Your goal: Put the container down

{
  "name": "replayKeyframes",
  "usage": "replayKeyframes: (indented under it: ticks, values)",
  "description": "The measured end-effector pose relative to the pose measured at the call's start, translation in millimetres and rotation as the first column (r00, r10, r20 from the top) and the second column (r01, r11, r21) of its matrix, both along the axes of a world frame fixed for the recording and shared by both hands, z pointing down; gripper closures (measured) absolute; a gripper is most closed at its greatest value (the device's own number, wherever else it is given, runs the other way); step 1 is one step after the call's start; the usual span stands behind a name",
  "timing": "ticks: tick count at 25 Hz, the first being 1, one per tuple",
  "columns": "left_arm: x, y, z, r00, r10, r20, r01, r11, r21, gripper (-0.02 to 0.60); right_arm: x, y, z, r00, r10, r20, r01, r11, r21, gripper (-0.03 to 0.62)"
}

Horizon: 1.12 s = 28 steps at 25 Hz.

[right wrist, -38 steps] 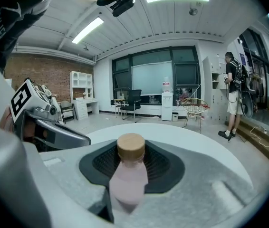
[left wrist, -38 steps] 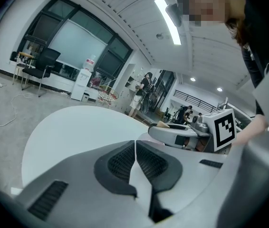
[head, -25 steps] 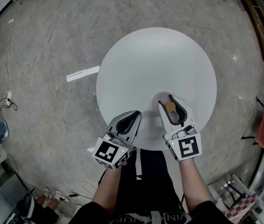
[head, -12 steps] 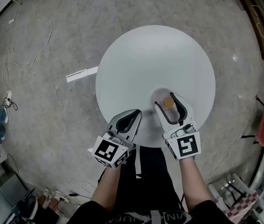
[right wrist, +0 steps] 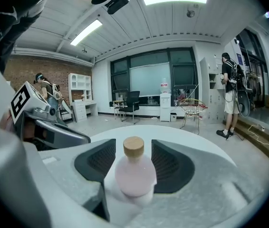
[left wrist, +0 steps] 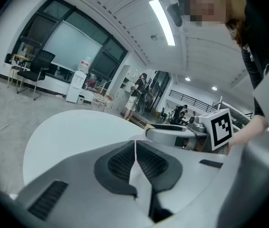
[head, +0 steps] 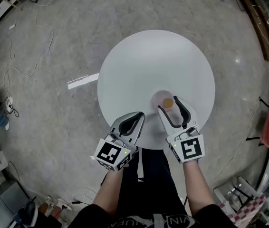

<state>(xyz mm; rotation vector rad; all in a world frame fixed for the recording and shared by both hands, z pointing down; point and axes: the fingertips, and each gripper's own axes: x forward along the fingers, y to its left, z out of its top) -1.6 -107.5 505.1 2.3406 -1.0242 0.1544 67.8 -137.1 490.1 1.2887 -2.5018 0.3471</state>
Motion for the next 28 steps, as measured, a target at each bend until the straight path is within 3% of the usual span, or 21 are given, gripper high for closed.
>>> replayKeyframes:
  ticks: [15, 20, 28]
  values:
    - [10, 1, -29, 0.998, 0.066, -0.003, -0.066, 0.997, 0.049, 0.566, 9, 16, -18, 0.999, -0.006, -0.045, 0.005, 1.000, -0.025, 0.379]
    - [13, 1, -45, 0.996, 0.089, -0.005, -0.089, 0.994, 0.069, 0.566, 6, 19, -30, 0.999, -0.002, -0.052, 0.001, 0.999, -0.032, 0.413]
    - [10, -5, -68, 0.993, 0.116, 0.009, -0.117, 0.987, 0.106, 0.566, -4, 23, -51, 0.999, -0.008, -0.039, 0.008, 1.000, -0.013, 0.521]
